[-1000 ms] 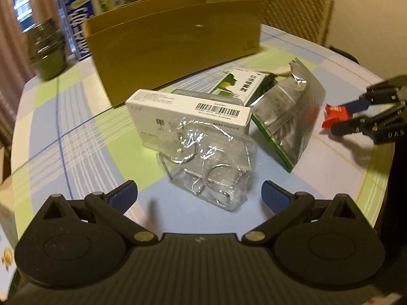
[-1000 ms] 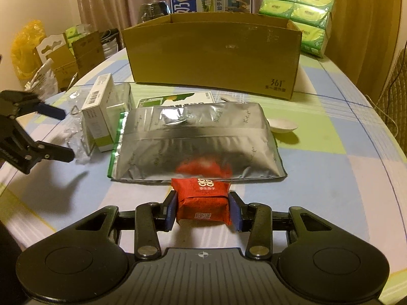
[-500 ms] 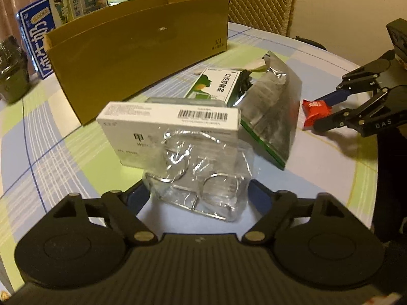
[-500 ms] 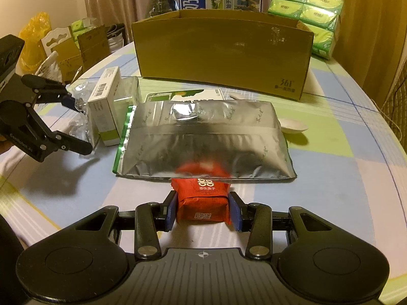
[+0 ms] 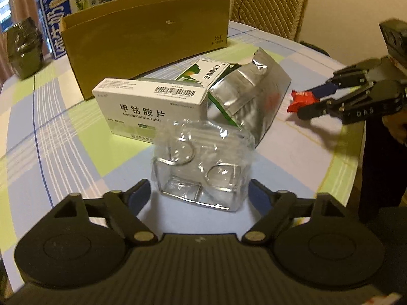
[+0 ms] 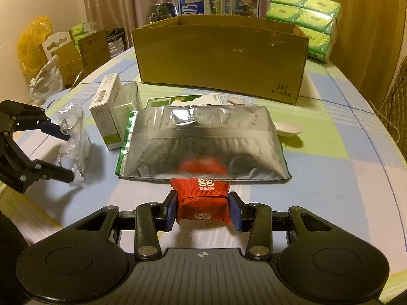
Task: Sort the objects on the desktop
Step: 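Grasp the plastic-wrapped wire rack with the left tool while the right tool holds the packet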
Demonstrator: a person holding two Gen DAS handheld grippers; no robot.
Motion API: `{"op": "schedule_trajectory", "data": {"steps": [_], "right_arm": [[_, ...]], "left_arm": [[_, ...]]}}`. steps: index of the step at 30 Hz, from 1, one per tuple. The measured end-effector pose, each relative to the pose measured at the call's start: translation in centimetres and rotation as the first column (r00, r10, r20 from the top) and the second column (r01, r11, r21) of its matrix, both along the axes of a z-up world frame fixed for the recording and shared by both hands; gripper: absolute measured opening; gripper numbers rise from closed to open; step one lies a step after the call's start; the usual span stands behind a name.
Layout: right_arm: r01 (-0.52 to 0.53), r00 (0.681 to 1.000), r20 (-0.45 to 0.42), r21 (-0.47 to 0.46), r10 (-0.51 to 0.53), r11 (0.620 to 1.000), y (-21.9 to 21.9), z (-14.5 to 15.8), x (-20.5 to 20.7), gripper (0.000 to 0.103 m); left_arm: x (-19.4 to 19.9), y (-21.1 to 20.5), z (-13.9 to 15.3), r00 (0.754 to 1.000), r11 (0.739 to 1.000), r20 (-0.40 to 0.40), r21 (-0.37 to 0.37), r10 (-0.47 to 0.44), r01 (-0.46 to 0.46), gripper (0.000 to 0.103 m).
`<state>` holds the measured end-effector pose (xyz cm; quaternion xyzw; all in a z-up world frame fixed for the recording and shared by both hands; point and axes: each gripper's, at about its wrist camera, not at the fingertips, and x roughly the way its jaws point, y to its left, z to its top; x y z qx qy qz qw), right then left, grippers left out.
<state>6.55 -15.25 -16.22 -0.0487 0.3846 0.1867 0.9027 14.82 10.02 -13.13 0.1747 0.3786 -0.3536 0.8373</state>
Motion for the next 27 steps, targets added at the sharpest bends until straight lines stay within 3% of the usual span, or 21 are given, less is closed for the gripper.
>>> {"op": "schedule_trajectory", "data": {"steps": [3, 6, 10, 14, 27], "right_arm": [[0.008, 1.000, -0.003, 0.003, -0.008, 1.000, -0.2, -0.1, 0.1, 0.039], [0.009, 1.000, -0.008, 0.004, -0.009, 1.000, -0.1, -0.2, 0.2, 0.039], [0.008, 1.000, -0.011, 0.008, -0.008, 1.000, -0.1, -0.4, 0.3, 0.039], [0.010, 1.000, -0.012, 0.012, -0.010, 1.000, 0.0, -0.4, 0.3, 0.039], [0.015, 1.000, 0.021, 0.023, -0.016, 1.000, -0.3, 0.7, -0.3, 0.039]], "left_arm": [[0.3, 0.0, -0.2, 0.999, 1.000, 0.042, 0.007, -0.029, 0.028, 0.088], [0.9, -0.4, -0.5, 0.998, 0.998, 0.033, 0.002, -0.057, 0.057, 0.087], [0.9, -1.3, -0.5, 0.998, 0.998, 0.019, 0.005, -0.064, 0.064, 0.073], [0.4, -1.5, -0.2, 0.999, 1.000, 0.033, 0.011, -0.023, 0.023, 0.065], [-2.7, -0.7, 1.1, 0.979, 0.979, 0.019, 0.006, 0.204, -0.204, 0.064]]}}
